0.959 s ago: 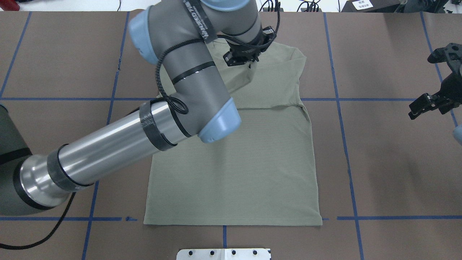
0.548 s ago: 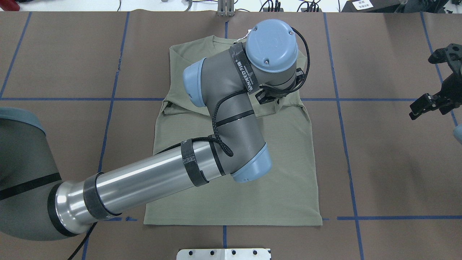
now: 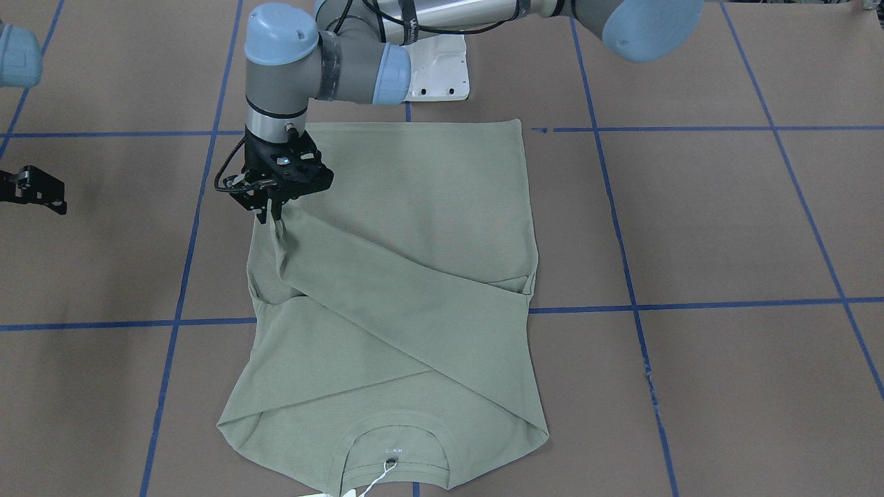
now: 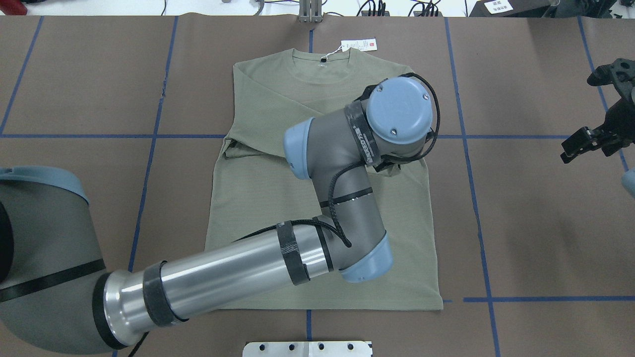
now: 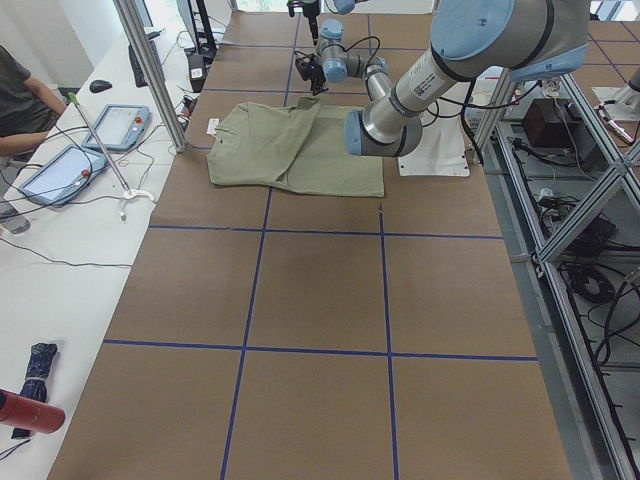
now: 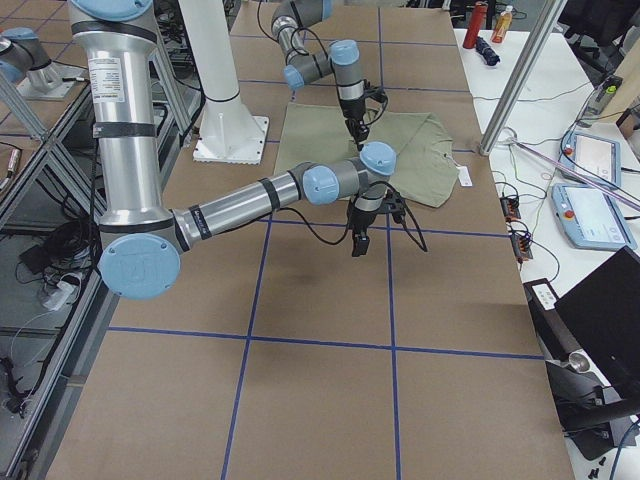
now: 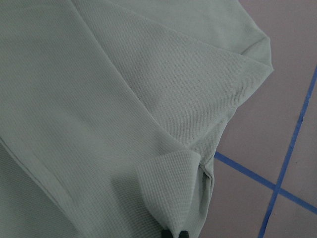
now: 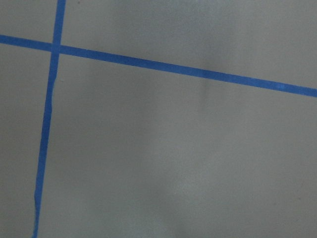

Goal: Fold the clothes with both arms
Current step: 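Fold the held sleeve across the shirt body with the left gripper, then release the sleeve and move both grippers toward the shirt hem nearest the robot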

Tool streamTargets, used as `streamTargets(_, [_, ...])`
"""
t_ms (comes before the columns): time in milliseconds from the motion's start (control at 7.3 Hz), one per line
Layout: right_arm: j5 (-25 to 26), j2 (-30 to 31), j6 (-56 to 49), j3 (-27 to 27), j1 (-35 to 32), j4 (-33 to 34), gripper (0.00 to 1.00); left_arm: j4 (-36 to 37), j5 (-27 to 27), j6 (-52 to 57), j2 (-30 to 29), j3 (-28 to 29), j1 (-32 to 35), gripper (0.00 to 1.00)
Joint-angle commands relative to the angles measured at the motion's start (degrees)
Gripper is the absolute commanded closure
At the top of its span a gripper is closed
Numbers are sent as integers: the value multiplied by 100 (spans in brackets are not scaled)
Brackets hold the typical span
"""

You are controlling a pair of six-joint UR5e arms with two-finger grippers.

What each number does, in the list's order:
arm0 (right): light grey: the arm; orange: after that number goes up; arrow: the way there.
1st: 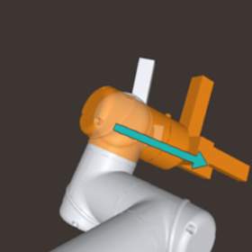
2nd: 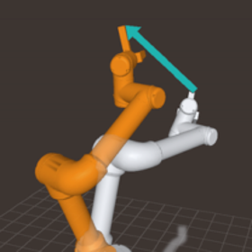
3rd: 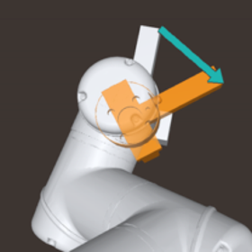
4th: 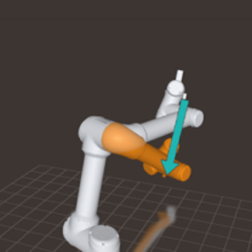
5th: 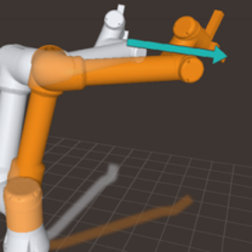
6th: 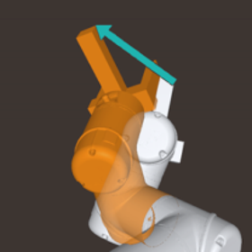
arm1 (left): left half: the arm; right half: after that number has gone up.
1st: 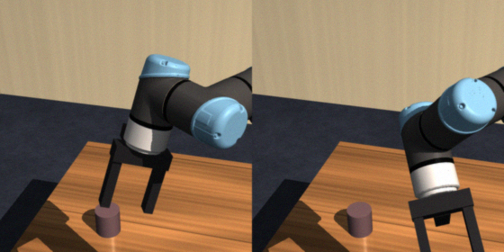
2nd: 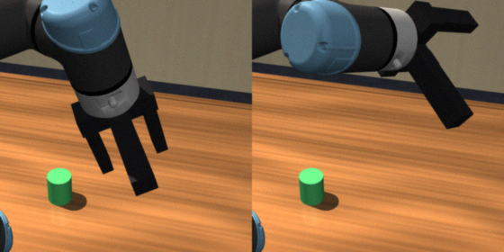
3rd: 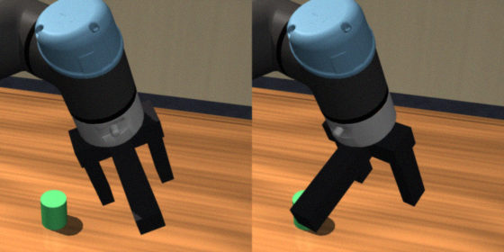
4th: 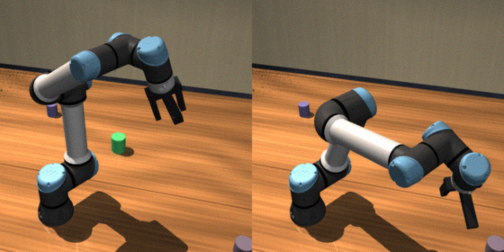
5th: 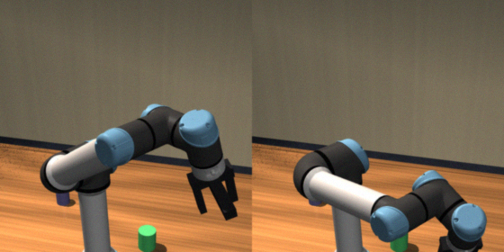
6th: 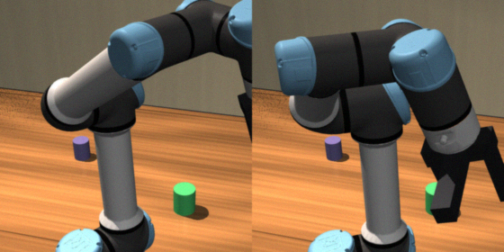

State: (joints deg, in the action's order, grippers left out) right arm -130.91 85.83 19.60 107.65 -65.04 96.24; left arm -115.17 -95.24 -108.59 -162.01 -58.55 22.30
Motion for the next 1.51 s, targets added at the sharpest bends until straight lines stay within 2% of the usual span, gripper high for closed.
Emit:
streamTargets(0, [-75,-136,17,-16,9,9,0,-472,137,423,194,169,-51,0])
streamTargets(137, [-119,-198,34,-24,9,0,0,-454,285,601,326,38,37,0])
streamTargets(411, [-163,-242,148,80,26,0,0,87,138,1223,905,-907,274,0])
streamTargets(548, [-154,-303,610,255,218,-17,0,569,-141,1531,1386,-1678,397,0])
streamTargets(685, [-111,-365,1224,431,559,-52,0,913,-170,1760,2000,-2565,450,0])
streamTargets(822, [90,-270,2152,450,945,-836,0,1613,-240,2180,2554,-3531,485,0])
streamTargets(959, [657,-190,3458,450,1584,-1862,0,2020,-240,2541,3091,-4297,512,0])
streamTargets(1096, [1281,11,4324,450,2365,-2577,0,2050,-240,2754,3653,-4879,521,0])
streamTargets(1233, [1835,91,4994,563,3034,-2741,0,2059,-240,3008,4146,-5329,556,0])
streamTargets(1370, [2180,170,5505,721,3606,-2742,0,2060,-240,3289,4734,-5829,573,0])
